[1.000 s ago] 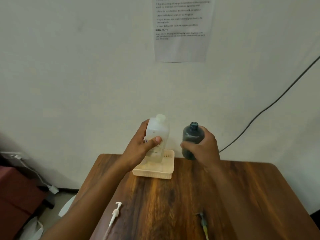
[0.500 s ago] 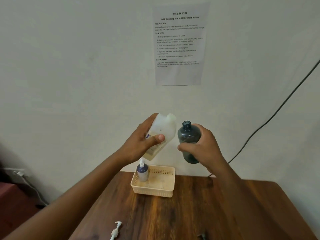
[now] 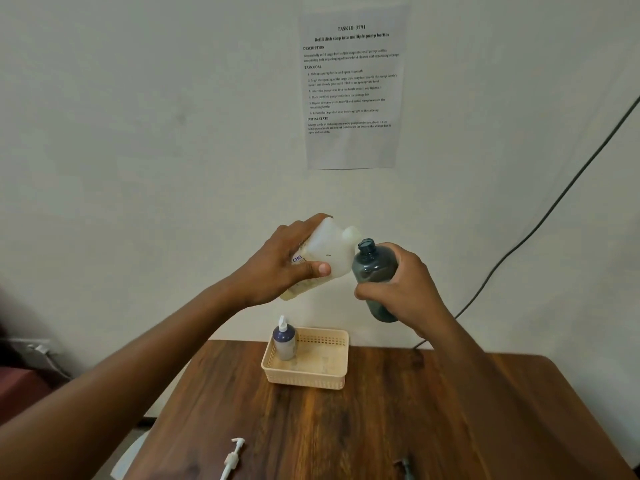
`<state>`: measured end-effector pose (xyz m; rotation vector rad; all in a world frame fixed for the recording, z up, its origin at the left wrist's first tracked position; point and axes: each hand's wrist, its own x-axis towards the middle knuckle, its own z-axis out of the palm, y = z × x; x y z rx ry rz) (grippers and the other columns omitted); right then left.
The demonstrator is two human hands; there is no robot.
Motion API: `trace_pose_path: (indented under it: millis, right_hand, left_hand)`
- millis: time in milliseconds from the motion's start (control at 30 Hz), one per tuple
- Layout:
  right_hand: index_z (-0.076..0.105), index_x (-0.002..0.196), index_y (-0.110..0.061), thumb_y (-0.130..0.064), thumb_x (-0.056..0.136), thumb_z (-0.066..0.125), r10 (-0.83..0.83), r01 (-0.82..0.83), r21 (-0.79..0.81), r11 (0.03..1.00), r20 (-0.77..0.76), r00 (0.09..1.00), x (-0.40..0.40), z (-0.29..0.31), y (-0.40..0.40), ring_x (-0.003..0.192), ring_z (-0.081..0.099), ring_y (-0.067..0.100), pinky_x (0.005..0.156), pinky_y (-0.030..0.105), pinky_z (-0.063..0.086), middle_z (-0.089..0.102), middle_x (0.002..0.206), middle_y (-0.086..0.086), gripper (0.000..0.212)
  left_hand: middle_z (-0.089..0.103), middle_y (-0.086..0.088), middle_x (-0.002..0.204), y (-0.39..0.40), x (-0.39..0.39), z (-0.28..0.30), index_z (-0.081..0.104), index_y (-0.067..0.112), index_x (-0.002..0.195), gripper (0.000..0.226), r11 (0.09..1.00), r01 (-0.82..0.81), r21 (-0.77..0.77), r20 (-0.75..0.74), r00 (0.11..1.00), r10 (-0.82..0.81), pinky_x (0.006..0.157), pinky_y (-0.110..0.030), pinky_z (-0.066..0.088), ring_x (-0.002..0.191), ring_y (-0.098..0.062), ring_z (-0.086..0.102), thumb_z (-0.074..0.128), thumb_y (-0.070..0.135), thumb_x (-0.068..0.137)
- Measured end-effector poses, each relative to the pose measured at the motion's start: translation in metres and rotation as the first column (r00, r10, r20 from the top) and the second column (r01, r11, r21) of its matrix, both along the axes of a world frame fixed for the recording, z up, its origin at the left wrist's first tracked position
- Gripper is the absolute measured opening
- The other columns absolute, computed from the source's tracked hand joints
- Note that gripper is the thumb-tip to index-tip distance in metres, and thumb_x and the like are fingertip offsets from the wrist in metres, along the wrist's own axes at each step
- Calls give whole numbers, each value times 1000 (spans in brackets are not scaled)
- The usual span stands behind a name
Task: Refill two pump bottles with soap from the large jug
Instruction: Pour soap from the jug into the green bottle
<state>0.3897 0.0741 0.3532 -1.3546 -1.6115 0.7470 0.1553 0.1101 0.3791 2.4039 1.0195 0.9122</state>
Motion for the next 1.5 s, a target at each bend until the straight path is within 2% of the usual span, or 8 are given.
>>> trace_pose_path:
  millis: [167, 433, 633, 900, 1033, 1200, 1333, 1500]
  right_hand:
    - [57, 122, -32, -20, 67, 84, -8, 8, 16, 1000, -9, 1000, 1, 2, -4, 96, 59, 7, 72, 20, 46, 62, 108, -14, 63]
    - [57, 115, -34, -20, 64, 84, -20, 20, 25, 999, -5, 1000, -1, 4, -9, 91, 60, 4, 71, 19, 46, 62, 101, -21, 59]
    - [57, 116, -33, -20, 65, 85, -28, 28, 19, 999, -1, 1000, -3, 4, -11, 91, 59, 3, 69, 17, 45, 63, 102, -18, 59]
    - [58, 120, -29, -20, 66, 85, -21, 21, 10, 1000, -1, 1000, -4, 4, -13, 93, 59, 3, 68, 16, 44, 64, 108, -11, 61]
    - [57, 120, -30, -20, 67, 85, -26, 26, 8, 1000, -8, 1000, -5, 4, -14, 92, 58, 3, 68, 15, 44, 63, 108, -11, 61]
    - [55, 118, -32, -19, 67, 84, -30, 30, 5, 1000, -16, 999, -4, 4, -14, 91, 58, 3, 69, 16, 44, 63, 108, -13, 60]
    - [57, 122, -30, -21, 66, 84, -38, 38, 1, 999, -17, 999, -3, 5, -12, 94, 59, 6, 72, 18, 46, 64, 112, -10, 63]
    - [55, 120, -32, -20, 67, 85, -41, 41, 8, 999, -28, 999, -3, 5, -13, 93, 59, 8, 72, 18, 45, 62, 111, -11, 61]
  left_hand:
    - [56, 4, 125, 1, -4, 4, 37, 31, 152, 76, 1000, -26, 6, -67, 997, 26, 92, -35, 55, 111, -17, 53, 59, 61, 87]
    - [56, 5, 127, 5, -10, 12, 32, 39, 154, 81, 998, -58, 19, -164, 985, 60, 97, -50, 53, 114, -22, 51, 57, 71, 84]
    - [54, 8, 125, 7, -13, 29, 31, 39, 154, 85, 996, -62, 70, -298, 951, 80, 98, -51, 49, 113, -21, 48, 54, 76, 82]
    - [52, 12, 125, 9, -14, 59, 30, 39, 157, 89, 993, -49, 104, -457, 885, 92, 99, -40, 41, 112, -17, 43, 53, 76, 79]
    - [50, 16, 121, 10, -12, 68, 29, 41, 157, 88, 993, -36, 114, -502, 860, 89, 99, -39, 38, 111, -15, 42, 52, 76, 79]
    - [53, 12, 122, 11, -9, 77, 28, 43, 156, 89, 991, -26, 129, -554, 827, 95, 100, -42, 40, 111, -17, 42, 49, 80, 77]
    - [53, 9, 127, 13, -5, 84, 28, 41, 157, 86, 990, -19, 139, -574, 813, 96, 100, -43, 40, 112, -16, 41, 56, 70, 81]
    - [53, 8, 130, 14, -3, 91, 27, 39, 158, 88, 988, -4, 156, -607, 788, 99, 102, -42, 40, 115, -17, 42, 56, 69, 81]
